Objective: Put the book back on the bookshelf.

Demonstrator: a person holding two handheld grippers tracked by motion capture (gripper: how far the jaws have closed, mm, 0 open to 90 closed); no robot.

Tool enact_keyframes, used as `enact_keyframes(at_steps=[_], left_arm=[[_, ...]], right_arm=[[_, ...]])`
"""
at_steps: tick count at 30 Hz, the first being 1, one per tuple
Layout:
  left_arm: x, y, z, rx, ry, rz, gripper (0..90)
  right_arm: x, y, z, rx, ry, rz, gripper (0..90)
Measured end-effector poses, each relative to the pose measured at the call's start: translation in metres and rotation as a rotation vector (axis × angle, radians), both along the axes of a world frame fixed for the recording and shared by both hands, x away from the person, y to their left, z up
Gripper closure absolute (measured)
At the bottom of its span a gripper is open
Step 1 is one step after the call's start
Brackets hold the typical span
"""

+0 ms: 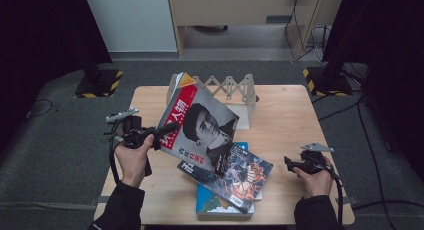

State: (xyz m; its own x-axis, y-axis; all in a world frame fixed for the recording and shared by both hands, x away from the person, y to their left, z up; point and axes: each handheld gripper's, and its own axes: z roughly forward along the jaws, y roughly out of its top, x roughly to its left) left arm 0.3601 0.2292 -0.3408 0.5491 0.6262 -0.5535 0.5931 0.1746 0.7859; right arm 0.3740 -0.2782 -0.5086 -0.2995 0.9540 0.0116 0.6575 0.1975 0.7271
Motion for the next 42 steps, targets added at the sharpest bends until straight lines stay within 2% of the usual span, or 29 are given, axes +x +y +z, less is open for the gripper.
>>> enact_keyframes(at_steps=[2, 7, 21, 32, 40, 42], left_arm=[[0.001, 0.004, 0.003, -0.008, -0.007, 0.012, 85.9], [0.001, 0.017, 0.015, -0.032, -0.032, 0.04, 85.9], [0.011, 0.051, 0.051, -0.005, -0.097, 0.146, 85.9], [0.015, 0.077, 0.062, -0.013, -0.098, 0.205, 86.0], [0.022, 0.093, 0.07, 0.034, -0.108, 0.267, 86.0], [0.026, 0.095, 0.071, 0.043, -0.106, 0.28, 85.9]], right_arm=[[0.001, -0.001, -0.002, -0.005, 0.016, -0.003, 23.5], [0.001, -0.001, -0.003, -0.008, 0.02, -0.001, 23.5], [0.002, -0.001, -0.007, -0.016, 0.04, 0.004, 23.5], [0.002, -0.001, -0.009, -0.028, 0.064, 0.012, 23.5], [0.004, -0.001, -0.013, -0.054, 0.073, 0.021, 20.0], [0.004, -0.001, -0.015, -0.056, 0.092, 0.022, 19.0]])
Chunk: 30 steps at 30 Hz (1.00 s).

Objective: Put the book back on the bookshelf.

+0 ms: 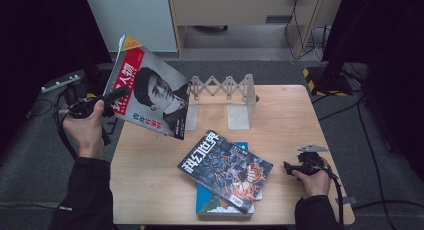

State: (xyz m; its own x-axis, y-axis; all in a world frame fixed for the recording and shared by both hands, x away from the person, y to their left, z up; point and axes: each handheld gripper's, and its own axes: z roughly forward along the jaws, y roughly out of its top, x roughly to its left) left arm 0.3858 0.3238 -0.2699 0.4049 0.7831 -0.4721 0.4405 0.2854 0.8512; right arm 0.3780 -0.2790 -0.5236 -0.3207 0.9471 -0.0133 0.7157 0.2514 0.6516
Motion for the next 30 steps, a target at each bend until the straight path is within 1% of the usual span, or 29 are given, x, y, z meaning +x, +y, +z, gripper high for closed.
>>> enact_keyframes(at_steps=[2, 3, 6, 11, 14, 17, 18, 23, 28, 29, 30], left_arm=[[0.004, 0.001, 0.001, 0.011, 0.003, 0.009, 85.9], [0.008, 0.001, 0.001, 0.022, 0.005, 0.017, 86.0], [0.016, 0.0, 0.0, 0.038, 0.014, 0.035, 85.9], [0.032, -0.004, -0.005, 0.081, 0.041, 0.062, 86.0], [0.039, -0.008, -0.007, 0.105, 0.05, 0.073, 86.0], [0.047, -0.013, -0.009, 0.136, 0.055, 0.077, 86.0], [0.048, -0.014, -0.01, 0.143, 0.057, 0.078, 86.0], [0.058, -0.023, -0.016, 0.187, 0.078, 0.085, 86.0], [0.063, -0.029, -0.02, 0.208, 0.087, 0.088, 86.0], [0.067, -0.034, -0.023, 0.226, 0.094, 0.089, 86.0], [0.068, -0.035, -0.025, 0.232, 0.097, 0.089, 86.0]], right_arm=[[0.0, 0.0, -0.003, 0.0, 0.02, 0.003, 18.4], [0.0, -0.001, -0.003, 0.006, 0.02, -0.002, 18.4], [0.0, -0.001, -0.004, 0.005, 0.017, -0.002, 18.1], [0.0, -0.002, -0.005, 0.012, 0.006, -0.008, 17.2], [-0.001, -0.003, -0.005, 0.014, 0.002, 0.0, 16.8], [-0.002, -0.003, -0.006, 0.018, -0.003, 0.003, 16.0], [-0.002, -0.002, -0.006, 0.022, -0.007, -0.004, 15.9], [-0.003, -0.003, -0.007, 0.024, -0.014, -0.005, 14.3], [-0.003, -0.004, -0.008, 0.029, -0.02, -0.006, 13.9], [-0.004, -0.004, -0.008, 0.03, -0.021, -0.007, 13.9], [-0.004, -0.004, -0.008, 0.03, -0.022, -0.007, 13.9]])
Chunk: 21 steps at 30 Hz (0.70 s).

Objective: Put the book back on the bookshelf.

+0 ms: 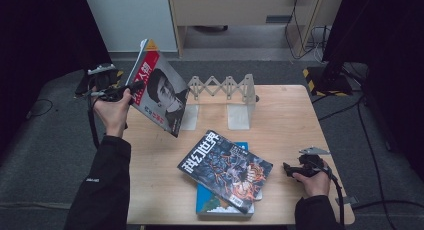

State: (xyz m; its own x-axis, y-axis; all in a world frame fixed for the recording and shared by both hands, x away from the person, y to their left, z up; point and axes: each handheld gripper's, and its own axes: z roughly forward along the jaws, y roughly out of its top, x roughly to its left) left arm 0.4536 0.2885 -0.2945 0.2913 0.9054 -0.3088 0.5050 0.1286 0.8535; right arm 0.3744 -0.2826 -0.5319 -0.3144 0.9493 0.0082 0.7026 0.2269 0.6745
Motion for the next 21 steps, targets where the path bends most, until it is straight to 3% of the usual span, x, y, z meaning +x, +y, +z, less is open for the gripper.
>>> enact_keyframes(at_steps=[14, 21], left_arm=[[0.016, -0.028, -0.02, 0.129, 0.05, 0.029, 86.0], [0.022, -0.035, -0.026, 0.16, 0.063, 0.03, 85.9]], right_arm=[[0.0, 0.0, 0.0, 0.0, -0.001, 0.001, 13.8], [0.0, 0.0, 0.0, 0.002, -0.002, -0.003, 13.8]])
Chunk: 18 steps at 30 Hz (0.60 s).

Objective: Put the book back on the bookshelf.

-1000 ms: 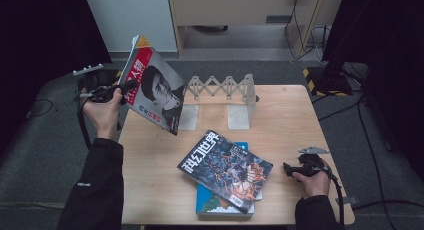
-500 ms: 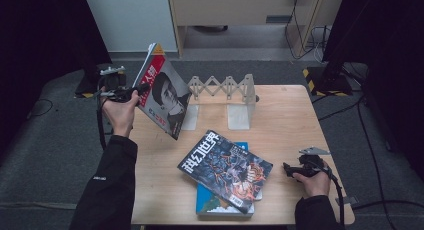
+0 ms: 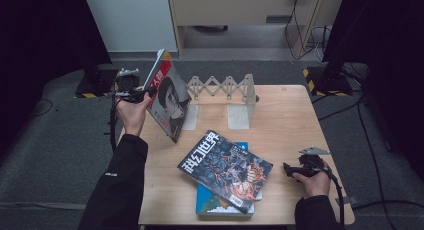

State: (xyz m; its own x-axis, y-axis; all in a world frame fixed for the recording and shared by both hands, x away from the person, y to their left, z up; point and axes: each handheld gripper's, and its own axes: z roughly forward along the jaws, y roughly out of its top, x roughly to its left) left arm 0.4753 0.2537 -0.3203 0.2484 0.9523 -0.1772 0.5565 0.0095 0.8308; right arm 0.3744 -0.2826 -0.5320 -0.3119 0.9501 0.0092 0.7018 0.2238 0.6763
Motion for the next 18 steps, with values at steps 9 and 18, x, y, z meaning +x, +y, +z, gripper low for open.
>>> enact_keyframes(at_steps=[9, 18], left_arm=[[0.008, -0.011, -0.007, 0.047, 0.025, 0.018, 85.9], [0.015, -0.015, -0.003, 0.063, 0.043, 0.04, 85.9]], right_arm=[[0.0, -0.001, 0.0, 0.0, -0.001, 0.006, 13.6], [0.0, 0.0, 0.0, 0.002, 0.0, 0.003, 13.2]])
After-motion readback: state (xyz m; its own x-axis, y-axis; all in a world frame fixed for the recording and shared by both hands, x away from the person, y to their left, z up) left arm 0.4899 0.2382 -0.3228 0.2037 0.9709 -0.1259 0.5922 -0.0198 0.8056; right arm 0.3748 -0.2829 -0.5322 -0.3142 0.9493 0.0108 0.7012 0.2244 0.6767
